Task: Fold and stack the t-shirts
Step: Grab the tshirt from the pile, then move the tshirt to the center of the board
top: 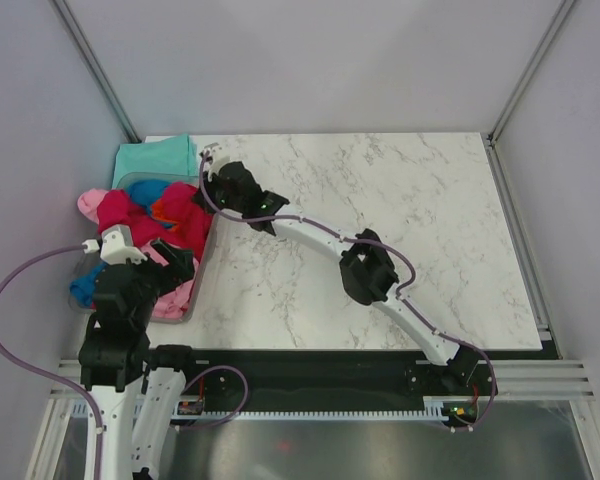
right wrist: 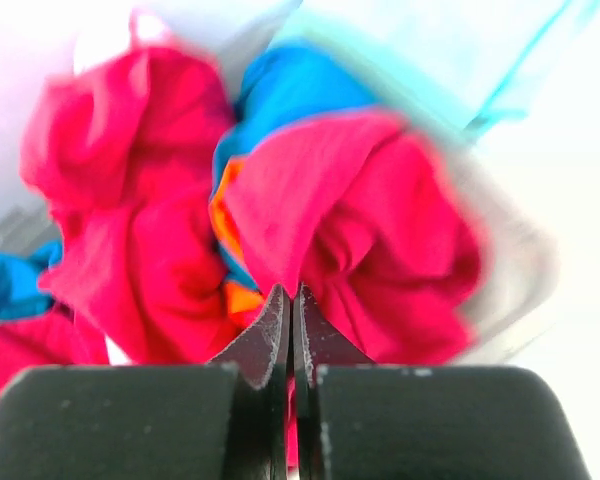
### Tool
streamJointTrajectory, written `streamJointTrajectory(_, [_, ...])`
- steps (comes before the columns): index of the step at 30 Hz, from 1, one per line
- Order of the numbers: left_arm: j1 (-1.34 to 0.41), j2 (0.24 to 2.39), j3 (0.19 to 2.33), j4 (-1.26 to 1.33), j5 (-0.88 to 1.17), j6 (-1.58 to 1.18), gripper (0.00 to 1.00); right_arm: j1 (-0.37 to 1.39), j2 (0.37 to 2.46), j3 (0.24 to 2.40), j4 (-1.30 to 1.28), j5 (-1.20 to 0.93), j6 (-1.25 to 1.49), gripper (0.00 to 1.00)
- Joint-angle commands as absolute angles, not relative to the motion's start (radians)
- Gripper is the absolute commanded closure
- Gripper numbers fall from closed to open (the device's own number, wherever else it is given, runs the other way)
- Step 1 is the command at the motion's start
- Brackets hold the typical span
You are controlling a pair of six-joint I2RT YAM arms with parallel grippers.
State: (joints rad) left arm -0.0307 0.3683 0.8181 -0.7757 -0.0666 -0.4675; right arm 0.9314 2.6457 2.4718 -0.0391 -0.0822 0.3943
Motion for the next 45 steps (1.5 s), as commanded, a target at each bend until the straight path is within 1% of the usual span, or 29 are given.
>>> streamJointTrajectory(1, [-0.025, 0.379, 0.845, -0.761, -0.052, -0.468, 0.12, 0.845, 2.395, 2.58, 0.017, -0.068, 0.328, 1.0])
streamJointTrajectory(5, [-0.015, 0.382, 0.85, -0.765, -0.064, -0.469, 0.12, 0.772, 2.157, 2.551, 0.012, -0.023, 0.235, 1.0])
streamJointTrajectory(6, [-0.014, 0.385, 0.848, -0.767, -0.064, -0.469, 0.12, 0.77, 2.057, 2.533, 0.006, -0.006, 0.215, 1.0])
streamJointTrajectory(8, [-0.008, 0.388, 0.85, -0.767, -0.061, -0.469, 0.12, 0.769, 1.958, 2.452, 0.002, 0.02, 0.181, 1.0])
streamJointTrajectory(9, [-0.006, 0.393, 0.85, -0.767, -0.058, -0.469, 0.12, 0.769, 1.862, 2.41, -0.029, 0.029, 0.179, 1.0])
streamJointTrajectory(11, [-0.006, 0.399, 0.847, -0.765, -0.057, -0.469, 0.12, 0.776, 1.762, 2.239, -0.043, 0.073, 0.175, 1.0])
streamJointTrajectory(12, [-0.006, 0.405, 0.848, -0.765, -0.052, -0.469, 0.12, 0.782, 1.659, 2.164, -0.038, 0.154, 0.169, 1.0])
streamJointTrajectory(13, [-0.006, 0.408, 0.848, -0.765, -0.051, -0.469, 0.12, 0.799, 1.611, 2.005, -0.032, 0.226, 0.166, 1.0])
streamJointTrajectory(14, [-0.006, 0.413, 0.848, -0.765, -0.049, -0.468, 0.12, 0.807, 1.564, 1.927, -0.04, 0.298, 0.17, 1.0])
streamJointTrajectory(15, [-0.006, 0.417, 0.847, -0.765, -0.048, -0.466, 0.12, 0.808, 1.477, 1.854, -0.055, 0.355, 0.22, 1.0])
streamJointTrajectory(16, [-0.006, 0.422, 0.848, -0.764, -0.045, -0.466, 0.12, 0.808, 1.433, 1.706, -0.095, 0.461, 0.257, 1.0])
streamJointTrajectory(17, [-0.006, 0.428, 0.847, -0.764, -0.043, -0.463, 0.12, 0.808, 1.392, 1.63, -0.121, 0.506, 0.294, 0.94])
streamJointTrajectory(18, [-0.006, 0.429, 0.845, -0.762, -0.038, -0.463, 0.12, 0.808, 1.314, 1.555, -0.15, 0.553, 0.396, 0.7])
streamJointTrajectory(19, [-0.006, 0.436, 0.845, -0.761, -0.037, -0.462, 0.12, 0.807, 1.277, 1.411, -0.219, 0.605, 0.447, 0.53])
streamJointTrajectory(21, [-0.006, 0.44, 0.842, -0.759, -0.026, -0.46, 0.12, 0.807, 1.182, 1.275, -0.291, 0.614, 0.568, 0.08])
streamJointTrajectory(22, [-0.006, 0.446, 0.842, -0.756, -0.022, -0.46, 0.12, 0.805, 1.16, 1.155, -0.305, 0.574, 0.618, 0.05])
streamJointTrajectory(23, [-0.006, 0.454, 0.841, -0.753, -0.02, -0.46, 0.12, 0.804, 1.146, 1.105, -0.301, 0.449, 0.618, 0.05])
streamJointTrajectory(25, [-0.006, 0.462, 0.841, -0.753, -0.015, -0.459, 0.12, 0.805, 1.135, 1.017, -0.352, 0.382, 0.627, 0.06])
streamJointTrajectory(27, [-0.006, 0.466, 0.839, -0.75, -0.009, -0.457, 0.12, 0.804, 1.106, 0.993, -0.412, 0.408, 0.643, 0.06])
streamJointTrajectory(29, [-0.006, 0.466, 0.838, -0.747, -0.006, -0.456, 0.12, 0.804, 1.056, 0.951, -0.439, 0.434, 0.64, 0.04])
streamJointTrajectory(30, [-0.006, 0.463, 0.836, -0.747, -0.006, -0.456, 0.12, 0.805, 1.008, 0.948, -0.446, 0.471, 0.631, 0.02])
streamJointTrajectory(32, [-0.006, 0.462, 0.836, -0.746, -0.005, -0.456, 0.12, 0.798, 0.976, 0.962, -0.48, 0.512, 0.614, 0.02])
streamJointTrajectory(33, [-0.006, 0.462, 0.836, -0.742, -0.005, -0.454, 0.12, 0.792, 0.97, 0.975, -0.5, 0.538, 0.617, 0.02])
streamJointTrajectory(34, [-0.006, 0.459, 0.835, -0.742, -0.005, -0.454, 0.12, 0.773, 0.973, 1.001, -0.556, 0.61, 0.626, 0.02])
streamJointTrajectory(36, [-0.006, 0.459, 0.834, -0.741, -0.005, -0.451, 0.12, 0.743, 0.998, 1.015, -0.589, 0.644, 0.643, 0.02])
streamJointTrajectory(41, [-0.008, 0.454, 0.834, -0.736, 0.026, -0.448, 0.12, 0.589, 1.101, 0.971, -0.684, 0.617, 0.776, 0.02])
streamJointTrajectory(45, [-0.023, 0.445, 0.833, -0.735, 0.035, -0.445, 0.12, 0.534, 1.13, 0.82, -0.62, 0.523, 0.871, 0.03])
